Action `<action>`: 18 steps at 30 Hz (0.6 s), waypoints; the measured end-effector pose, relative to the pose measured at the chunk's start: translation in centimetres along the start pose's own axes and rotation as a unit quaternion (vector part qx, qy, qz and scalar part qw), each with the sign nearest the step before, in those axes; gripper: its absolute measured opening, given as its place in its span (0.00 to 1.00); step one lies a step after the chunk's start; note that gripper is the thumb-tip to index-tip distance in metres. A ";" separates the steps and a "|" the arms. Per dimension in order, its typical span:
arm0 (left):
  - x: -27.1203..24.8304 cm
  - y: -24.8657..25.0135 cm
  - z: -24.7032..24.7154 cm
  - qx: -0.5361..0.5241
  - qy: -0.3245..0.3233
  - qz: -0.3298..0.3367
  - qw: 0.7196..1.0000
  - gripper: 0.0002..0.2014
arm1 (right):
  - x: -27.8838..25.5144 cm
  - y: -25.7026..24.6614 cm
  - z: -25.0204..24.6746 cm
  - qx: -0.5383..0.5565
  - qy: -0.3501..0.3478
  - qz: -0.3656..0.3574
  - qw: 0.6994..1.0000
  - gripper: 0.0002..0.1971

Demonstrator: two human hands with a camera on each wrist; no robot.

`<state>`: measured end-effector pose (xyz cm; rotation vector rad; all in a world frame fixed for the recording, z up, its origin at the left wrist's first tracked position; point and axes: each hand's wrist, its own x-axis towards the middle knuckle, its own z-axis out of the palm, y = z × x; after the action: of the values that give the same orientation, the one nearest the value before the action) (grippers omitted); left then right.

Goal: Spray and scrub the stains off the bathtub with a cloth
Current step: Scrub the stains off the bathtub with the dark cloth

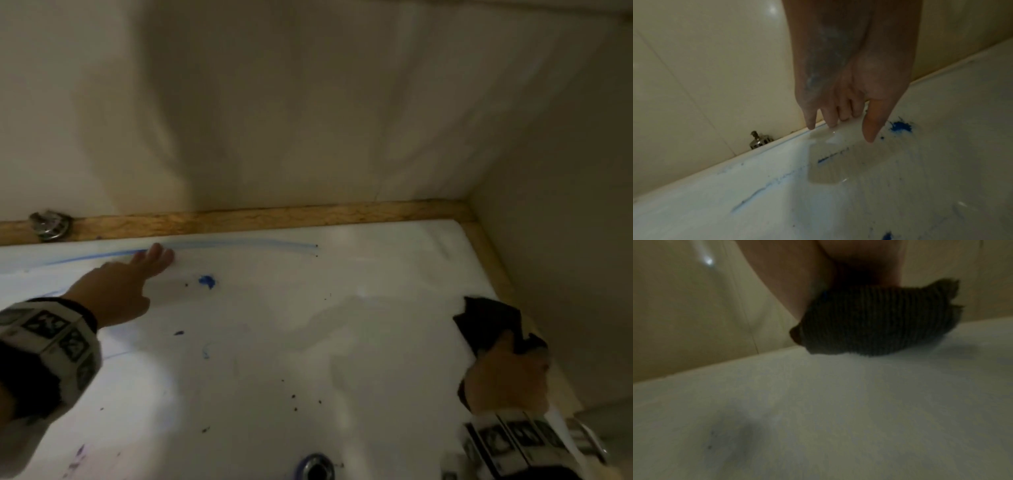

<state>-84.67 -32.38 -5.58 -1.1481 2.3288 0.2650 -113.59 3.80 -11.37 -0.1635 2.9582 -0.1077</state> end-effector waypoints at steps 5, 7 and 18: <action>1.0 -1.0 0.9 -0.036 0.012 0.037 0.999 0.47 | 0.2 -4.3 -2.2 0.184 0.005 0.019 0.983 0.23; 1.6 -1.5 1.2 -0.037 0.017 0.040 0.998 0.47 | 0.2 -5.1 -2.5 0.179 -0.013 -0.012 0.984 0.20; 4.7 -4.0 3.5 -0.066 0.023 0.067 0.995 0.51 | 1.4 -8.5 -4.4 -0.032 -0.017 0.030 0.999 0.30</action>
<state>-82.59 -36.69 -10.84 -1.0694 2.4653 0.4505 -114.86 -4.47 -6.60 -0.0854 2.9310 -0.0016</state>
